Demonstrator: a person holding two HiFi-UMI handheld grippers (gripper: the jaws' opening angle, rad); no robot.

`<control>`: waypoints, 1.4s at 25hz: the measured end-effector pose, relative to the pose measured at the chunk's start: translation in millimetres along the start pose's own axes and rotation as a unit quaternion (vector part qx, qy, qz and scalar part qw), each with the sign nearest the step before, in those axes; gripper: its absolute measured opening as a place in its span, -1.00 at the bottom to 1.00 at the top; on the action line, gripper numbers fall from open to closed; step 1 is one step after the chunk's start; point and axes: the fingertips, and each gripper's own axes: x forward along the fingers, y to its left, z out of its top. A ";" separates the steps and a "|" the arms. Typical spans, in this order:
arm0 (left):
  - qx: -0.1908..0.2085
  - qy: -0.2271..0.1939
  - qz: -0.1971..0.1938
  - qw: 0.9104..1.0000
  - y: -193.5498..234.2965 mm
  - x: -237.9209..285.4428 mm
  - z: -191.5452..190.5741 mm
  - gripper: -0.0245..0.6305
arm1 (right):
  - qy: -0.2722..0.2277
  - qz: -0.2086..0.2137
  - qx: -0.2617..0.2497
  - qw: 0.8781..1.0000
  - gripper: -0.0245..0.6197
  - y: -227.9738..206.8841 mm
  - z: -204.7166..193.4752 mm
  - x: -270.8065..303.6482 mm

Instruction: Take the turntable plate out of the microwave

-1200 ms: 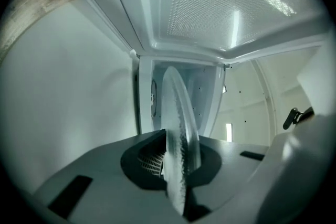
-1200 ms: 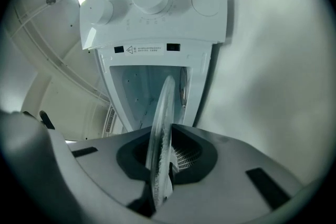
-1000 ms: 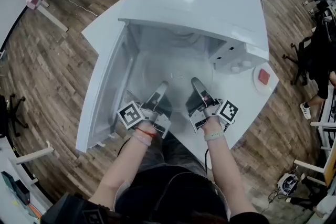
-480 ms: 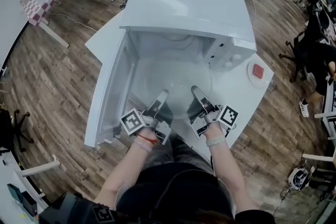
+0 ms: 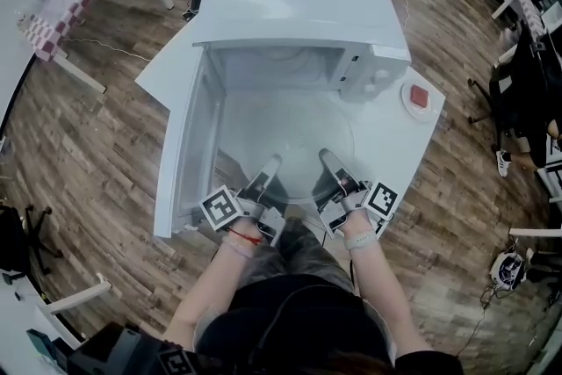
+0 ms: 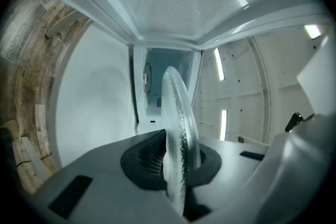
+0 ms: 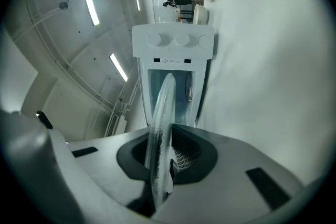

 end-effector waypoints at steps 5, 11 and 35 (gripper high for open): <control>0.011 0.022 0.004 1.000 -5.1 -14.6 -10.2 -0.83 | -0.010 0.002 -0.004 1.000 -0.79 5.0 -12.5 -17.9; -0.001 0.032 0.000 0.999 -10.9 -31.4 -20.5 -0.83 | -0.016 0.001 -0.011 1.000 -0.79 12.2 -28.1 -33.3; -0.001 0.072 0.000 0.997 -25.6 -62.8 -62.4 -0.83 | -0.023 0.004 -0.017 1.000 -0.79 27.8 -53.6 -87.0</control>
